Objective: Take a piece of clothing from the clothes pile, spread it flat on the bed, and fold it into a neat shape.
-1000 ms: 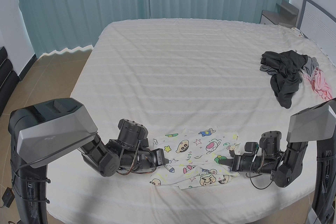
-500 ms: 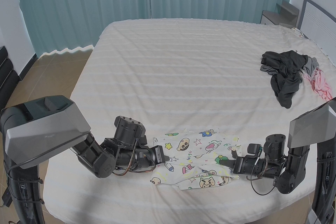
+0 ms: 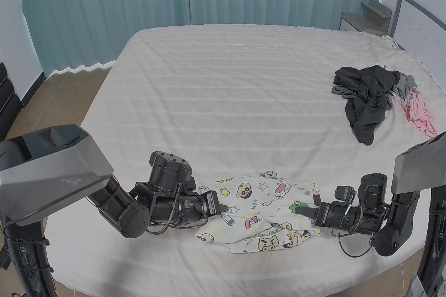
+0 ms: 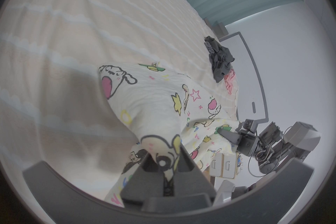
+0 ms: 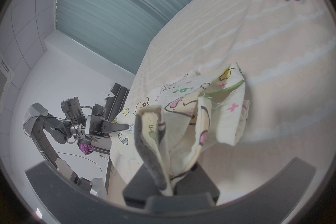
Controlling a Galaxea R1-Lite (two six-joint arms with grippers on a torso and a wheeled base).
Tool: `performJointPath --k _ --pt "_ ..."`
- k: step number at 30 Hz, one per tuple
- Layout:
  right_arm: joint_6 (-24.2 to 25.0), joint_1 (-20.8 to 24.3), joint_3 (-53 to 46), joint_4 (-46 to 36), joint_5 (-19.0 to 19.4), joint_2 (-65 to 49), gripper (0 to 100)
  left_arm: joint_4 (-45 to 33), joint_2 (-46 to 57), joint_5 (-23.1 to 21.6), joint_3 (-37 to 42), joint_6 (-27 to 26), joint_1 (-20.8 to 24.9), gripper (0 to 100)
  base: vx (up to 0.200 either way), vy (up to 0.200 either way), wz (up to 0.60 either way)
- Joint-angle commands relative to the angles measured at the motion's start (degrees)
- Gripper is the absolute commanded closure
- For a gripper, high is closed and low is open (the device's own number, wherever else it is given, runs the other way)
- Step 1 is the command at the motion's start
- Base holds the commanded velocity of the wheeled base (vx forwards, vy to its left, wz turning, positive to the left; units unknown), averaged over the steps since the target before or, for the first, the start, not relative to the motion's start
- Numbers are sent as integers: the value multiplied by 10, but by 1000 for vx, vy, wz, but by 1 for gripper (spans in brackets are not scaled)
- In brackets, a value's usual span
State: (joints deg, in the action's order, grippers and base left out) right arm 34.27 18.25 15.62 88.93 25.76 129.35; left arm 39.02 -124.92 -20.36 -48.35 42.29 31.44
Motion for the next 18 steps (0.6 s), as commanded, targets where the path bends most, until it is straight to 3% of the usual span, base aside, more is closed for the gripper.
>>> performJointPath --k 1,18 --pt "8 -1 -15 9 1 -39 100 0 35 -2 2 17 0 100 0 -200 0" --pt "2 -16 -47 9 -1 -64 100 -1 32 4 3 16 31 100 0 -200 0"
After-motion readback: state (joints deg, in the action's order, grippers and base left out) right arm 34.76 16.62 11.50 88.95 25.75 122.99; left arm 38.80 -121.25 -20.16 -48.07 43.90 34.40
